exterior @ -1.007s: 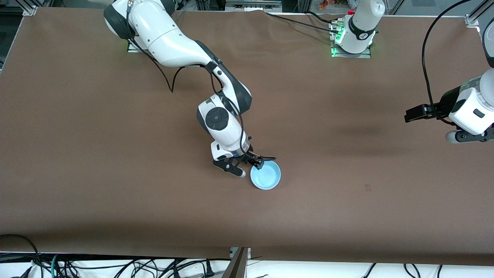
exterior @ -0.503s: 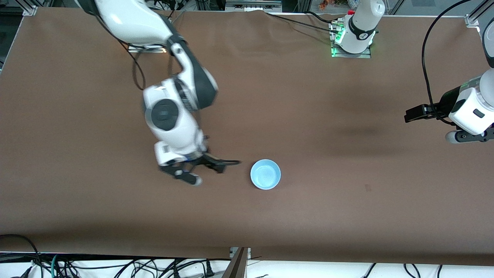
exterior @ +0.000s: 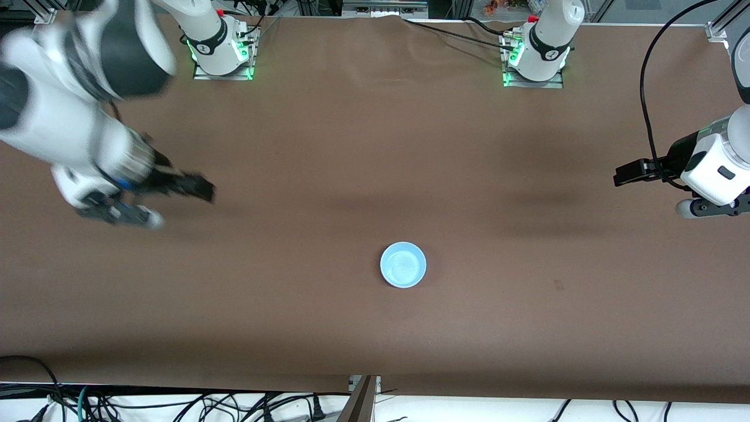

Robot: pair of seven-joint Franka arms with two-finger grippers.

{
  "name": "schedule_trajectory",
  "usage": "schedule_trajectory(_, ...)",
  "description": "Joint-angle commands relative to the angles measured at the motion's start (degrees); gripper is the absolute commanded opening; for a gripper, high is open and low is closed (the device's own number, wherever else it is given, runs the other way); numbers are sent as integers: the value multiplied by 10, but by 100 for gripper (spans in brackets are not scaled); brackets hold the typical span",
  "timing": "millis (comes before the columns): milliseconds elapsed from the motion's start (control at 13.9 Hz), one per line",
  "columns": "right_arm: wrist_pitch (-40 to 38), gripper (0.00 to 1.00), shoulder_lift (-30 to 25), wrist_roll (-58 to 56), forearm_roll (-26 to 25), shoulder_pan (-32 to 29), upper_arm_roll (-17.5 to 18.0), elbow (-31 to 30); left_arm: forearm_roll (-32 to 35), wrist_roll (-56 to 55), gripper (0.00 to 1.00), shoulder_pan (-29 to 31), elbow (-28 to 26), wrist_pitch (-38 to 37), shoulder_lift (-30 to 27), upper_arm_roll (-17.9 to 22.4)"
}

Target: Stack pink and blue bowls on white bowl

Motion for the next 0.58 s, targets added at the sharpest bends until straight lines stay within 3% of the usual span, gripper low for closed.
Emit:
schedule_trajectory(0,-1,100,-96,-81,-11,7,-32,-106,6,9,100,2,13,-2,4,-3)
schedule_trajectory(503,-56,100,-79,-136,-54,10,-41,-49,6,8,100,1,13,-2,5,-3)
